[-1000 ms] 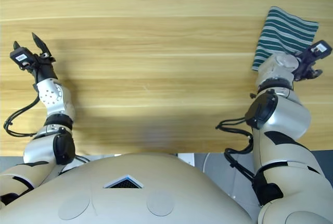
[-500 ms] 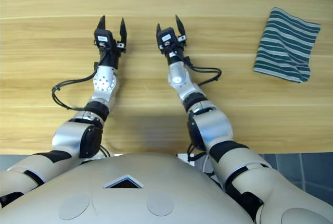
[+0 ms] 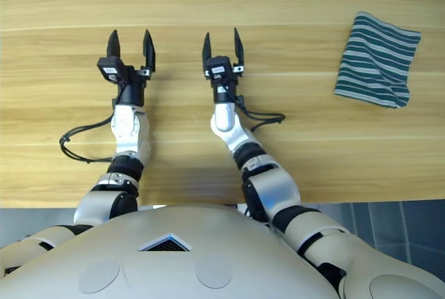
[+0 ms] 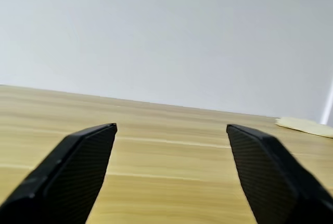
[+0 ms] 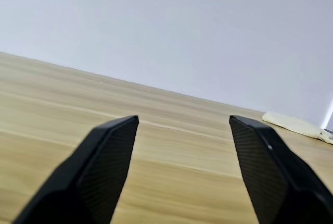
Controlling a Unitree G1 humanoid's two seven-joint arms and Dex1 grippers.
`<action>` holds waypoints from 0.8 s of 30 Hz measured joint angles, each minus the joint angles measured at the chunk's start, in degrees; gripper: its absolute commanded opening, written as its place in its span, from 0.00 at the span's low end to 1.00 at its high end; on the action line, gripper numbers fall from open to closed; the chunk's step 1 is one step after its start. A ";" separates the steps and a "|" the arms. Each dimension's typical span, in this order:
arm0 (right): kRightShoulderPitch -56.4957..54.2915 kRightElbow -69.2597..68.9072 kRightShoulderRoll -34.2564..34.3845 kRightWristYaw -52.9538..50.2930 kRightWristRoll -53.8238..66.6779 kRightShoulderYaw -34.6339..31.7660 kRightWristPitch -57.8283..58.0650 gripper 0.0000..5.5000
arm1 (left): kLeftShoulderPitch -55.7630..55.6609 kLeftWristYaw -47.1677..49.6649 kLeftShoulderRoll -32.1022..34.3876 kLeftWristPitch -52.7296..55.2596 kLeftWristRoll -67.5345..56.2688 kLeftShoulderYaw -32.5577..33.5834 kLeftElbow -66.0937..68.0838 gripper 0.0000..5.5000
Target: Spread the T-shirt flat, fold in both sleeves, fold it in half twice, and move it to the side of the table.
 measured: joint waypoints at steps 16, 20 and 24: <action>-2.73 6.65 1.31 -2.68 -0.49 2.19 3.46 0.59 | -2.41 3.72 -0.71 -1.05 2.93 1.75 5.57 0.76; -2.56 6.65 1.06 -2.32 0.63 1.25 1.85 0.59 | -4.20 9.54 -0.87 -3.28 9.36 0.29 9.56 0.80; -2.78 7.09 0.62 -1.88 1.81 0.26 1.97 0.59 | -6.92 15.50 -0.98 -3.24 12.63 -1.04 14.24 0.80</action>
